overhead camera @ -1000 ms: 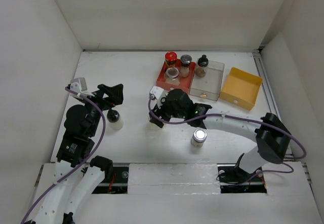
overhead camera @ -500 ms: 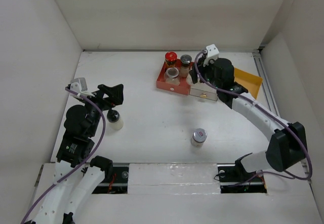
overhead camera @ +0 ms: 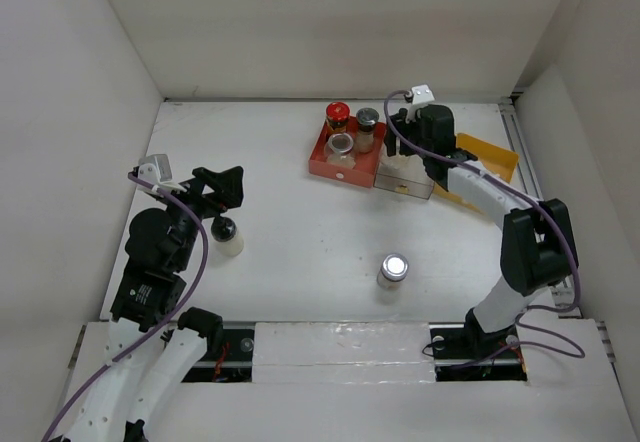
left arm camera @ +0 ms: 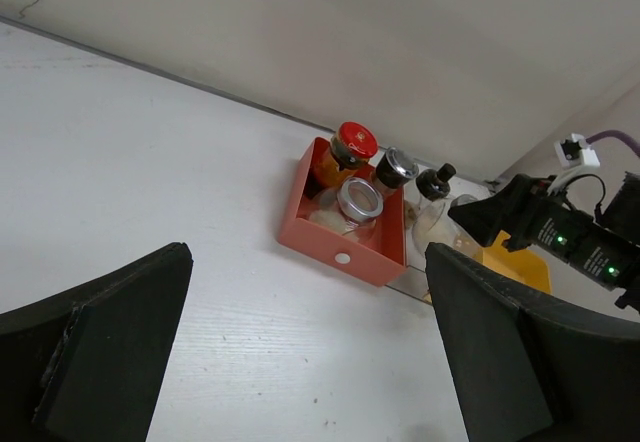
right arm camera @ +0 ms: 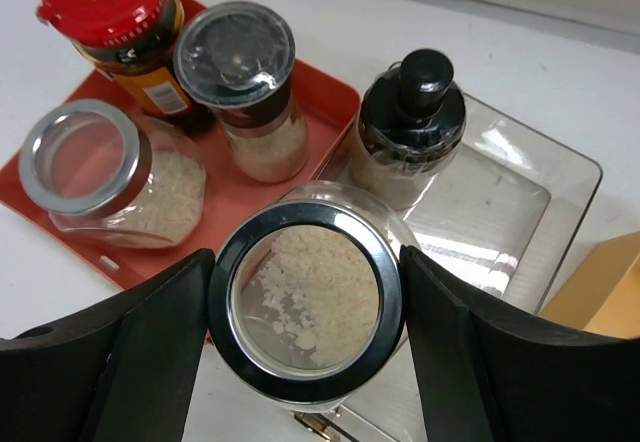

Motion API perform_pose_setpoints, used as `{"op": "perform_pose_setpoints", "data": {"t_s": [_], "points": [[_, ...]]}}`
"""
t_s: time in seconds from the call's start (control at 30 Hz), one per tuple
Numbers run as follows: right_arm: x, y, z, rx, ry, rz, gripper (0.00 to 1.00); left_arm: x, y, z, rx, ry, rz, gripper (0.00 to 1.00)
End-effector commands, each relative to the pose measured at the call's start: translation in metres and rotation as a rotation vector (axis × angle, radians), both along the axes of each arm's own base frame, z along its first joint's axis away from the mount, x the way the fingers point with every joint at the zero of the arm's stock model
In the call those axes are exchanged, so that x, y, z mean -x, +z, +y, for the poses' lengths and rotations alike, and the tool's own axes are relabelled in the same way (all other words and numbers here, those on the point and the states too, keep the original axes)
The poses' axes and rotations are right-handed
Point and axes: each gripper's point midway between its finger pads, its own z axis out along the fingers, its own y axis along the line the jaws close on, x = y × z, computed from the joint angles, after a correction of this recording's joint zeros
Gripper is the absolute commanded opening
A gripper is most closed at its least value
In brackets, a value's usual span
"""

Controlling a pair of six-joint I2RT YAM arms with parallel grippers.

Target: Organize the condiment bottles

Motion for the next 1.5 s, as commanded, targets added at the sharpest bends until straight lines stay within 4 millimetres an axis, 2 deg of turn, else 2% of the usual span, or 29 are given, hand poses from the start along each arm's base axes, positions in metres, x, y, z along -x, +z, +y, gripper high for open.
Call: {"op": "perform_pose_setpoints", "data": {"t_s": [0.0, 0.13, 0.17, 0.23, 0.3, 0.33, 0.67, 0.7, 0.77, 0.87, 0.93, 1.0, 1.07, 1.2, 1.23, 1.27, 1.3, 1.33, 1.37, 1.4, 1.43, 1.47], "points": [[-0.024, 0.042, 0.004, -0.056, -0.018, -0.151, 0.58, 0.0, 0.01, -0.001, 0.002, -0.008, -0.046, 1.0], [-0.029, 0.019, 0.004, -0.045, -0.027, -0.125, 0.58, -0.002, 0.008, -0.001, -0.001, -0.008, -0.038, 1.0], [-0.028, 0.019, 0.005, -0.056, -0.021, -0.122, 0.58, -0.002, 0.01, -0.001, 0.002, -0.008, -0.046, 1.0], [-0.028, 0.004, 0.008, -0.051, -0.01, -0.092, 0.58, -0.002, 0.011, -0.001, 0.002, -0.008, -0.046, 1.0], [-0.028, 0.006, 0.008, -0.063, -0.013, -0.097, 0.58, -0.002, 0.011, -0.001, 0.002, -0.008, -0.046, 1.0], [-0.027, -0.004, 0.008, -0.057, -0.013, -0.078, 0.6, -0.002, 0.011, -0.001, 0.002, -0.008, -0.046, 1.0], [-0.021, -0.02, 0.007, -0.063, -0.021, -0.036, 0.75, -0.004, 0.008, -0.004, -0.002, -0.018, -0.038, 1.0], [-0.02, -0.014, 0.007, -0.067, -0.021, -0.046, 0.77, -0.004, 0.008, -0.004, -0.002, -0.018, -0.038, 1.0], [-0.019, -0.017, 0.006, -0.063, -0.021, -0.036, 0.79, -0.004, 0.008, -0.004, -0.002, -0.018, -0.038, 1.0], [-0.014, -0.006, 0.005, -0.065, -0.021, -0.042, 0.9, -0.004, 0.008, -0.004, -0.002, -0.018, -0.038, 1.0], [-0.011, 0.012, 0.006, -0.08, -0.01, -0.076, 0.97, -0.004, 0.008, -0.004, -0.002, -0.018, -0.038, 1.0], [-0.006, 0.021, 0.004, -0.082, -0.009, -0.082, 0.99, -0.002, 0.01, -0.003, 0.001, -0.018, -0.046, 1.0], [0.001, 0.043, 0.004, -0.081, 0.012, -0.123, 0.99, -0.002, 0.011, -0.003, 0.001, -0.018, -0.046, 1.0], [0.03, 0.065, 0.055, -0.072, 0.21, -0.169, 0.95, -0.001, 0.011, 0.003, 0.013, 0.017, -0.044, 0.99], [0.047, 0.065, 0.087, -0.082, 0.321, -0.167, 0.9, -0.001, 0.011, 0.006, 0.013, 0.034, -0.044, 0.96], [0.058, 0.07, 0.107, -0.096, 0.385, -0.173, 0.69, 0.001, 0.013, 0.007, 0.016, 0.034, -0.053, 0.93], [0.066, 0.064, 0.128, -0.093, 0.455, -0.159, 0.56, 0.0, 0.013, 0.009, 0.027, 0.049, -0.051, 0.91], [0.083, 0.061, 0.153, -0.103, 0.568, -0.151, 0.45, 0.002, 0.015, 0.013, 0.032, 0.066, -0.061, 0.87], [0.109, 0.064, 0.19, -0.112, 0.679, -0.156, 0.37, 0.001, 0.015, 0.015, 0.032, 0.078, -0.061, 0.78], [0.121, 0.054, 0.211, -0.114, 0.738, -0.131, 0.36, 0.003, 0.017, 0.018, 0.036, 0.089, -0.069, 0.74], [0.135, 0.054, 0.232, -0.108, 0.802, -0.146, 0.41, 0.003, 0.015, 0.019, 0.043, 0.098, -0.058, 0.7], [0.166, 0.053, 0.263, -0.112, 0.908, -0.146, 0.48, 0.003, 0.015, 0.021, 0.043, 0.107, -0.058, 0.67]]}}
